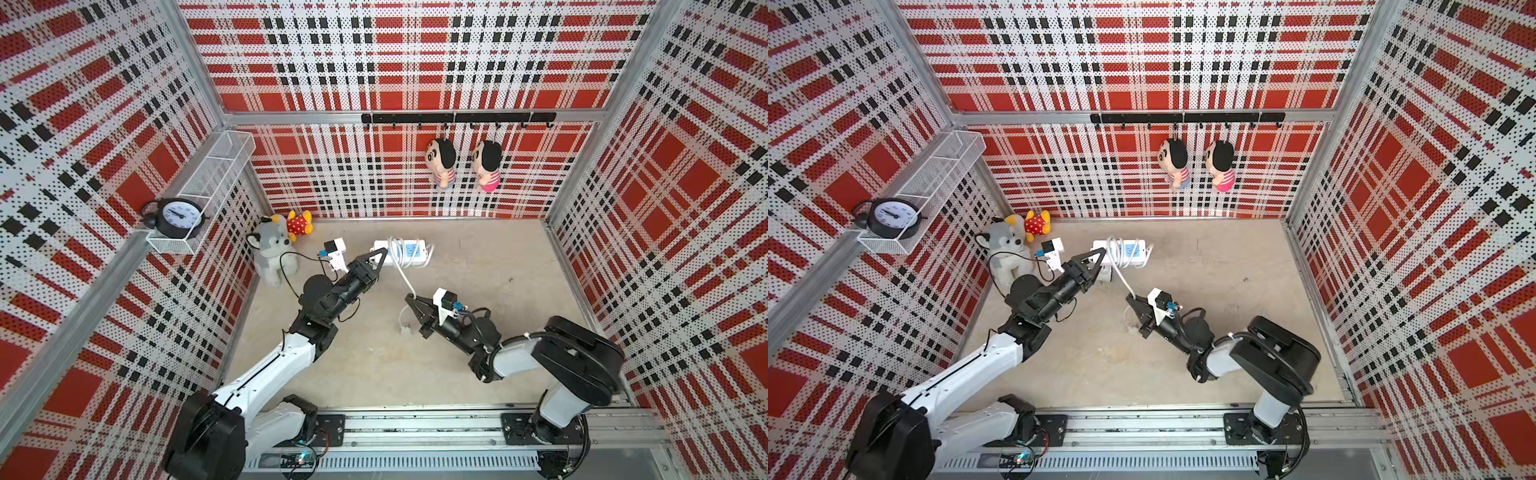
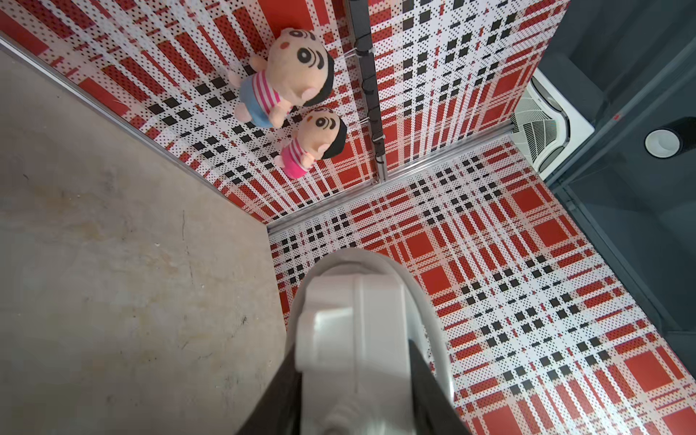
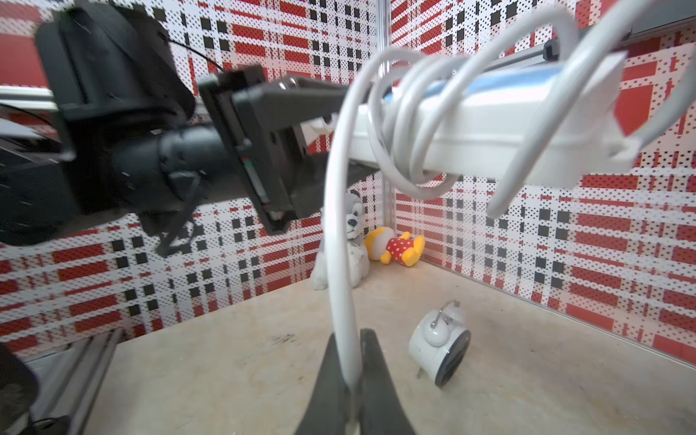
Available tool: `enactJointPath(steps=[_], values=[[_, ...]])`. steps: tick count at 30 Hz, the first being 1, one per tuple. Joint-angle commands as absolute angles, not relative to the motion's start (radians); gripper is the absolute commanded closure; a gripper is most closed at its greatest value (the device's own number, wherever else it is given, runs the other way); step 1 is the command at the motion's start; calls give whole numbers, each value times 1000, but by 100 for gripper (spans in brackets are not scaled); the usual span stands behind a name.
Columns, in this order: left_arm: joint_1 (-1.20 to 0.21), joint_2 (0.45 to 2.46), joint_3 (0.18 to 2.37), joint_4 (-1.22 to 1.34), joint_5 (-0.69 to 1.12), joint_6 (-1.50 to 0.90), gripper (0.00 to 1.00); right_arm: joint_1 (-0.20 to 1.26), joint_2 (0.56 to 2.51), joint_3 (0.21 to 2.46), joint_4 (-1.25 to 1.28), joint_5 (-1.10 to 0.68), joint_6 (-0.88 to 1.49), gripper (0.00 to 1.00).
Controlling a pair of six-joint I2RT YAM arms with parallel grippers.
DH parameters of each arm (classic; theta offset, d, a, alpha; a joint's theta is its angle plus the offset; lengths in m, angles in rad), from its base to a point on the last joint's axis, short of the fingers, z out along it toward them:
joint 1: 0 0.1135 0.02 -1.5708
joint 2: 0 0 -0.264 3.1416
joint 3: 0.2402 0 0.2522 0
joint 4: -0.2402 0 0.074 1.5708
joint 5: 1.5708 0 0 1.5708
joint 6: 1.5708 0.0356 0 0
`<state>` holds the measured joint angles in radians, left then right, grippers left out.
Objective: Unwrap the cord wrapped around the power strip
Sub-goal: Unwrap the power cord from the power strip.
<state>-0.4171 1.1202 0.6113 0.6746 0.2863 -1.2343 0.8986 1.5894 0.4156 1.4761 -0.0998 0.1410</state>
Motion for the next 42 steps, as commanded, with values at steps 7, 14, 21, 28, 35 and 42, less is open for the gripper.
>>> enactJointPath(steps=[7,14,21,28,35,42], values=[[-402,1134,605,779,262,-1136,100,913,990,598,332,4,-54,100],[-414,1120,588,770,326,-1084,100,760,986,1006,-270,57,-225,100],[-481,1103,646,770,446,-1024,100,499,1193,1279,-332,-148,-292,100],[-527,1062,695,772,488,-1024,100,359,1442,1411,-342,-305,-277,100],[-563,1086,774,917,495,-1079,100,356,1455,1185,-261,-270,-244,100],[-573,1111,840,963,407,-1078,100,353,1361,999,-220,-313,-214,99]])
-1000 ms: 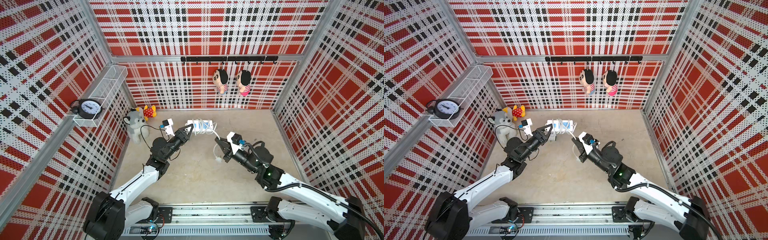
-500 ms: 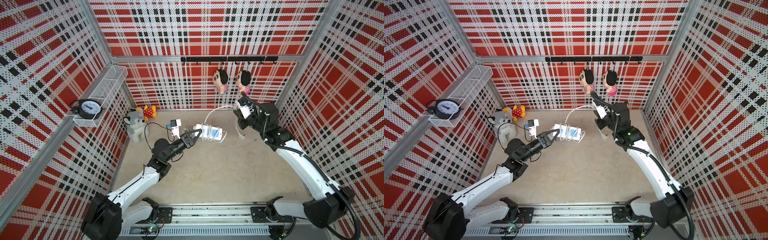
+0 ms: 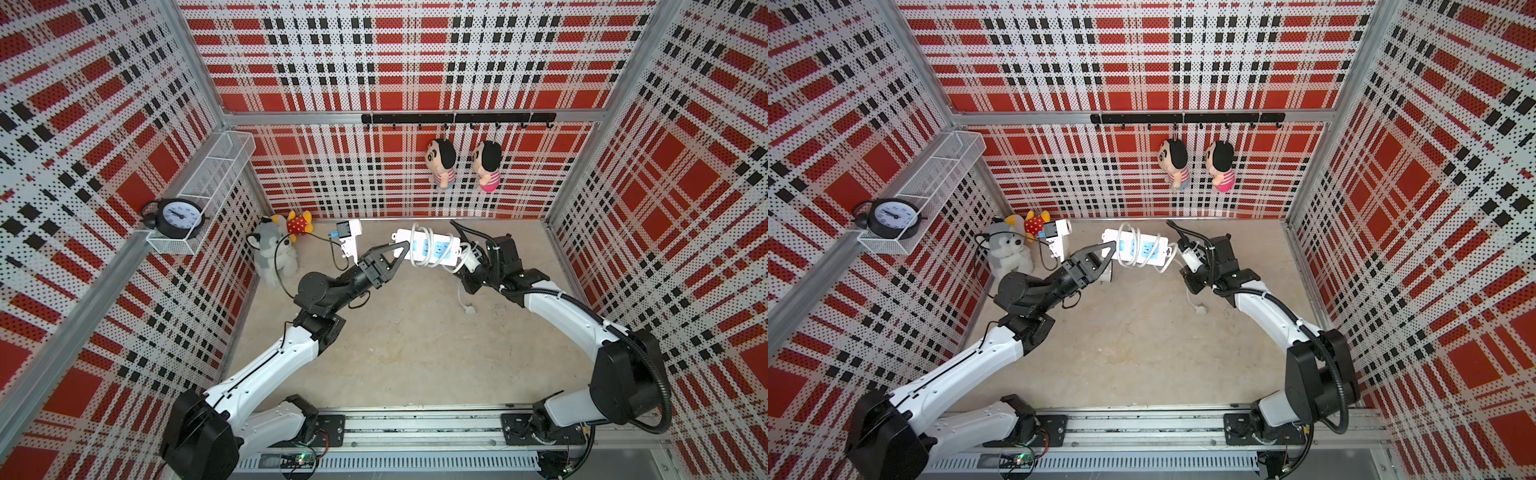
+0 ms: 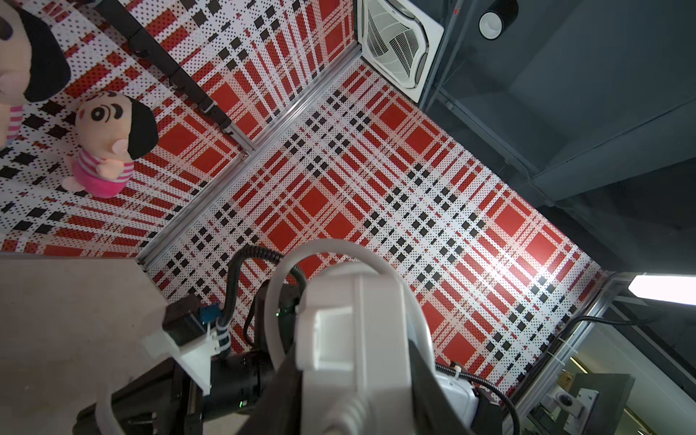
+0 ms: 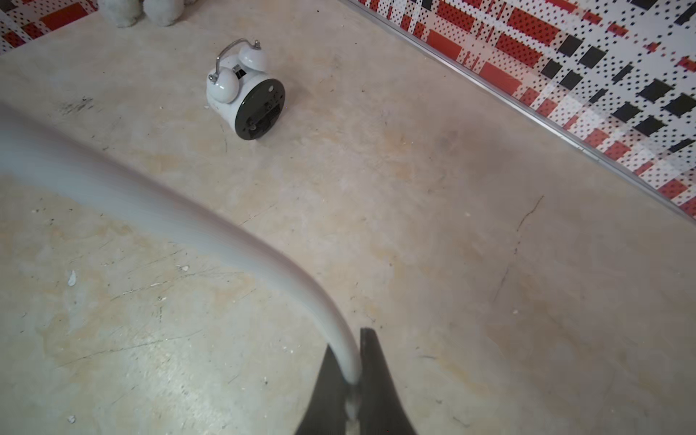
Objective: Unwrap the cord wrapped around the power strip
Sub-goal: Unwrap the power cord from the power strip.
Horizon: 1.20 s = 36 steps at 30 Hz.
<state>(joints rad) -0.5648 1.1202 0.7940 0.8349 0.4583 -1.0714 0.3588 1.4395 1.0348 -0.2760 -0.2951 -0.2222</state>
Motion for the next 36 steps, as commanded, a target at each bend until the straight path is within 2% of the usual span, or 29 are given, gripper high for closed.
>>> enactJointPath(steps=[1,2,5,6,7,8,13,18,22,28,32,36], values=[[-574,1108,842,963,380,-1073,100,353,1350,978,-218,-316,-212,99],[-574,1104,841,963,341,-1068,100,353,1333,948,-203,-332,-208,97],[-567,1091,832,963,228,-1068,100,353,1276,857,-131,-353,-168,73],[-563,1088,828,962,202,-1071,100,354,1254,827,-127,-354,-167,71],[-560,1086,826,962,185,-1072,100,354,1239,807,-104,-360,-155,53],[-560,1083,822,959,164,-1073,100,354,1216,790,-98,-361,-150,44],[-562,1070,804,919,106,-1057,100,353,1034,756,-92,-385,-124,23],[-572,1076,797,913,107,-1052,100,408,867,718,19,-570,-168,25],[-584,1084,798,913,106,-1046,100,659,840,626,251,-415,-224,25],[-594,1088,800,907,105,-1051,100,905,1055,565,732,-260,-124,26],[-601,1097,810,905,106,-1053,100,975,1244,608,964,-226,-17,25],[-604,1097,814,905,103,-1048,100,1007,1373,663,1081,-227,60,25]])
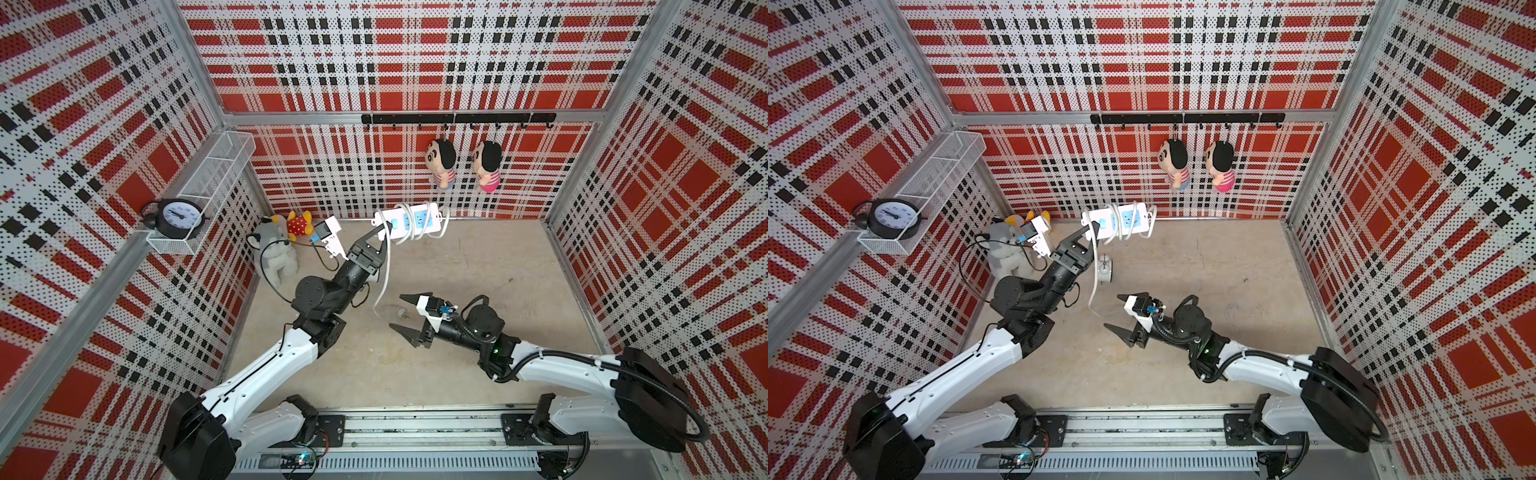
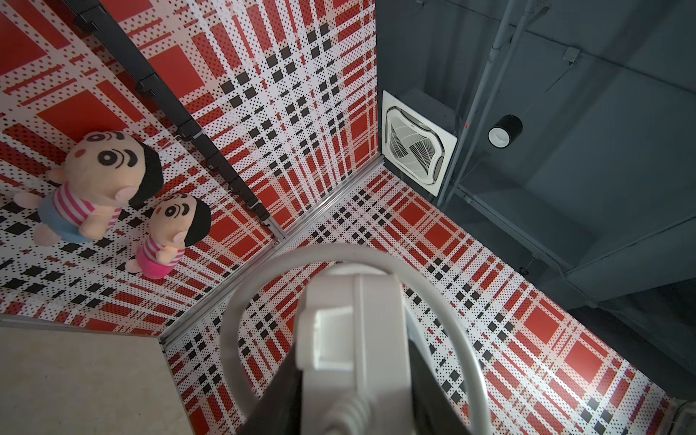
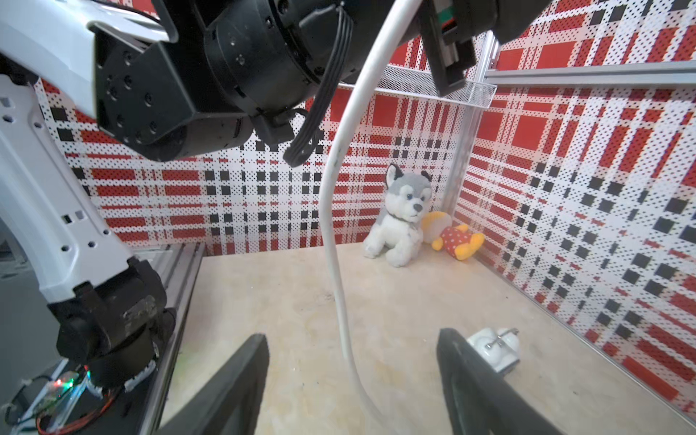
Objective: Unwrap the cord wrapped around the power strip
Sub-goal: Unwrap the power cord from the power strip.
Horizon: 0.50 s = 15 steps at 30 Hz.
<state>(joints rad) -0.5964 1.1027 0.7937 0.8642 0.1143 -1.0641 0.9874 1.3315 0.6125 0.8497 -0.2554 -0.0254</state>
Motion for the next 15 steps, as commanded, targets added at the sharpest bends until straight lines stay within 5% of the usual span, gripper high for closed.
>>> enactJointPath(steps=[1,11,15], values=[[-603,1098,816,905,103,-1046,100,1021,1400,674,1105,-237,69,25],[-604,1147,981,901,130,-995,100,1060,1480,835,1006,-127,44,32],[-591,1204,1112,876,151,-963,100,1059,1456,906,881,-69,3,26]])
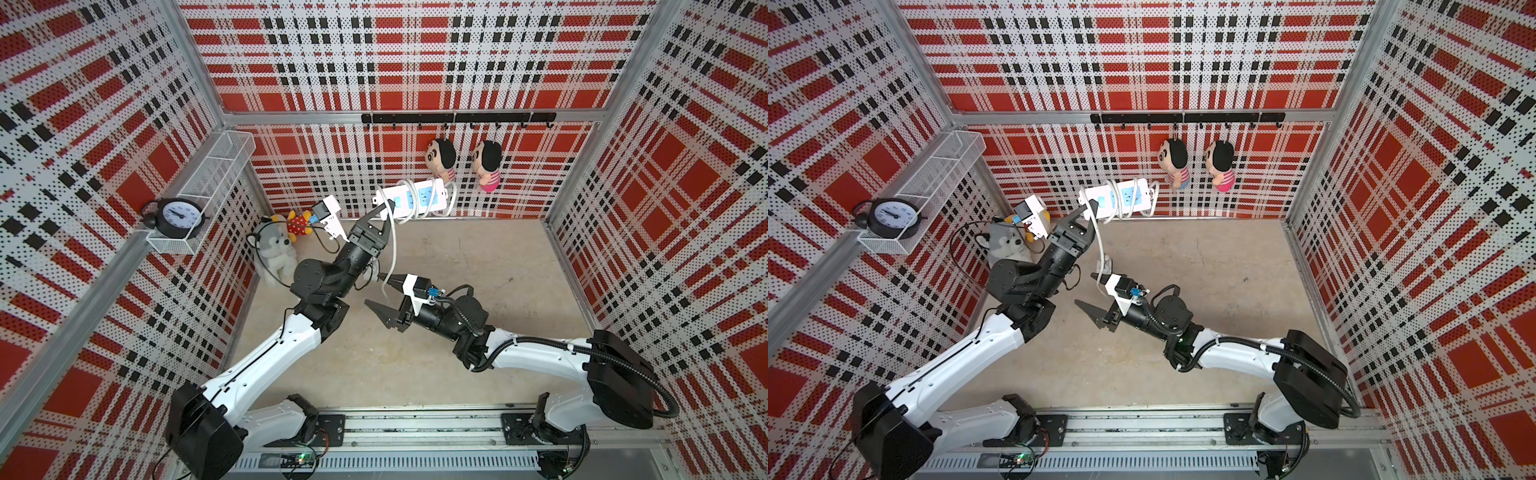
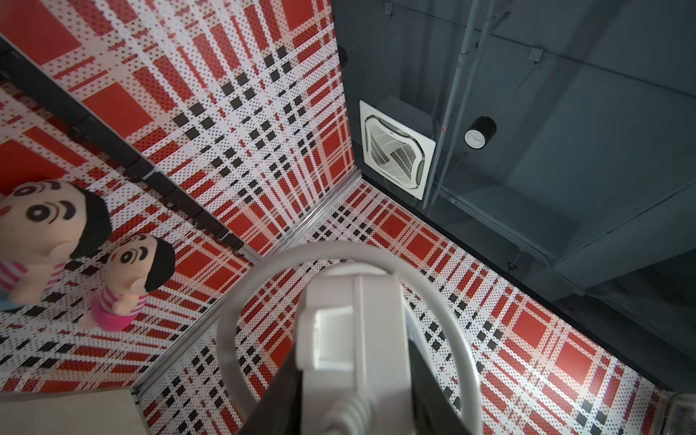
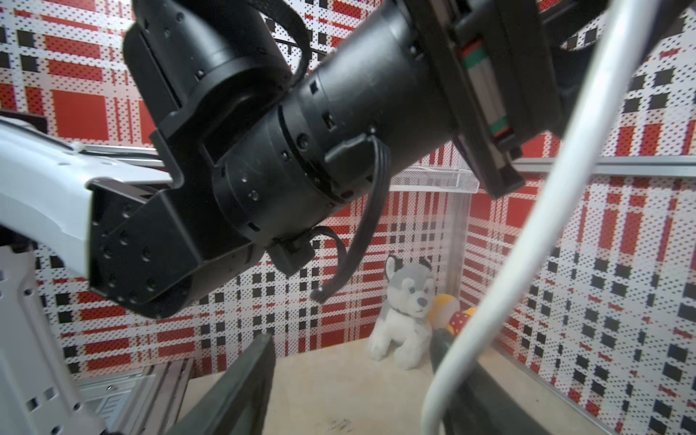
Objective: Unwrap the cord wrapped around the power strip
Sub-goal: Unwrap the power cord from the power strip.
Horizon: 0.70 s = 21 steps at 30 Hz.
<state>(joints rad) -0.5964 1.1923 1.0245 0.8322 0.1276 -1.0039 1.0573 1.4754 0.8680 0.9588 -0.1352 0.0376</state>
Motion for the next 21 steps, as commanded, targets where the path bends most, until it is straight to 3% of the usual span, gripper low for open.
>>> enactJointPath(steps=[1,5,8,16,21], values=[[-584,1219,1144,870,157,-965,100,1059,1440,918,848,-28,-13,22],[-573,1269,1249,864,175,-957,100,1043,1359,955,699,165,-89,11],[-573,1299,1298,861,182,-950,100,1000,1294,964,621,161,-54,8],[-574,1328,1298,854,171,-953,100,1024,1319,1041,573,-31,72,11],[-576,1325,1289,845,171,-956,100,1024,1338,1063,565,59,106,23]])
